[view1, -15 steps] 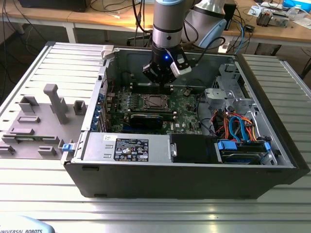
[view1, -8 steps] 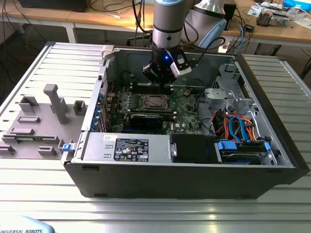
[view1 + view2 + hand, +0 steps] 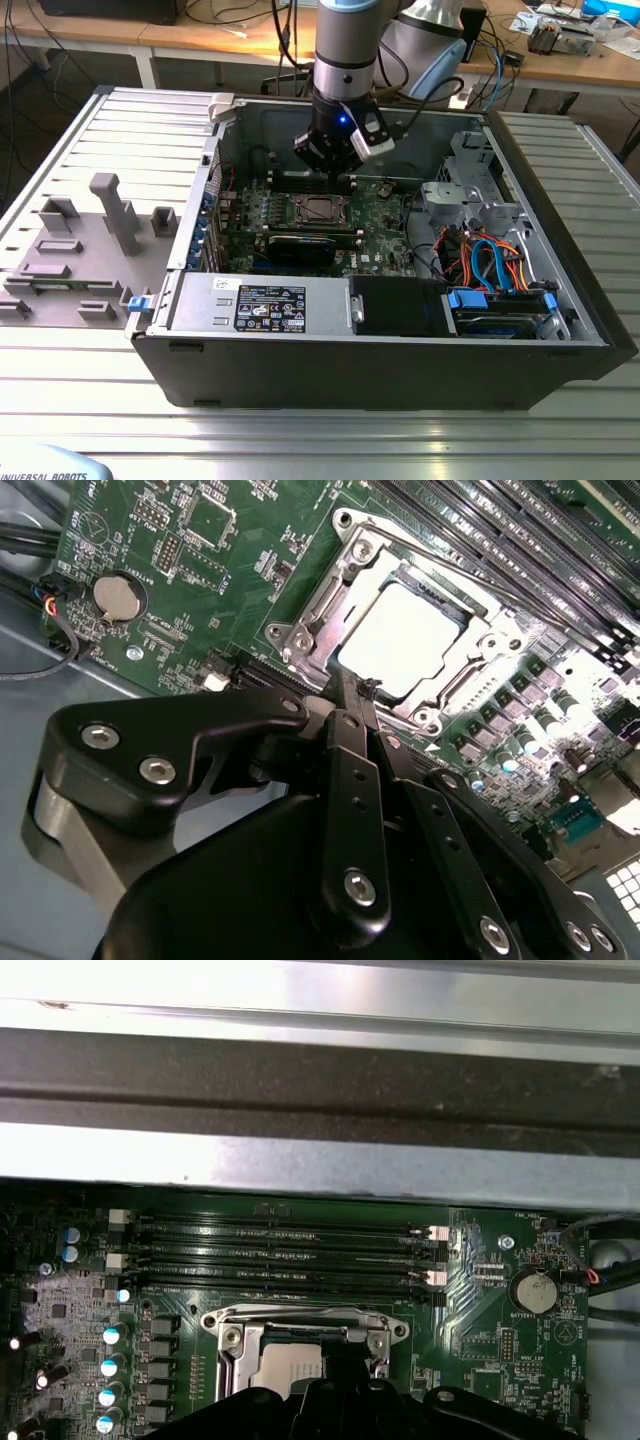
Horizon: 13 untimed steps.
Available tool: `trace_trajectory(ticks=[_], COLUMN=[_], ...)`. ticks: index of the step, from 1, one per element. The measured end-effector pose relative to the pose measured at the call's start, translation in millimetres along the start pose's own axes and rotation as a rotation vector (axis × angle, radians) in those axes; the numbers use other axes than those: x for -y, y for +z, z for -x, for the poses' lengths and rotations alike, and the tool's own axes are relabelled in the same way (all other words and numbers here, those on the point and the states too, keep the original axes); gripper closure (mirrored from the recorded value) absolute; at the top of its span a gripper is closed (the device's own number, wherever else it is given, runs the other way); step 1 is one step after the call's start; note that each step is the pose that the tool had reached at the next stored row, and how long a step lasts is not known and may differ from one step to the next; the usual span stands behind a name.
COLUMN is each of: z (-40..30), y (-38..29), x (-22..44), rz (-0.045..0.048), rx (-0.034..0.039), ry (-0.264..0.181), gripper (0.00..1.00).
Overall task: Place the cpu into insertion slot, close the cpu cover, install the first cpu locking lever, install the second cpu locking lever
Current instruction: 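Install the second cpu locking lever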
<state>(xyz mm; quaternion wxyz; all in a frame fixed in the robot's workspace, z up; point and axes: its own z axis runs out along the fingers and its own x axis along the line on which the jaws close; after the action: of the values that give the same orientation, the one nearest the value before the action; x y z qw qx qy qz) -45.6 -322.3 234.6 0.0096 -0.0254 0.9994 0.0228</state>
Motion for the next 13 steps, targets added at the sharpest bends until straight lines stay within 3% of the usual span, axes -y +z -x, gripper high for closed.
trace_trajectory(ticks=[9, 13], z=[-0.2, 0.0], y=[-0.5, -7.4], x=[4.0, 3.7], rz=[-0.0031, -0.0089], rx=[-0.0002, -0.0004], ry=[0.000, 0.002], gripper=[0.89, 0.89])
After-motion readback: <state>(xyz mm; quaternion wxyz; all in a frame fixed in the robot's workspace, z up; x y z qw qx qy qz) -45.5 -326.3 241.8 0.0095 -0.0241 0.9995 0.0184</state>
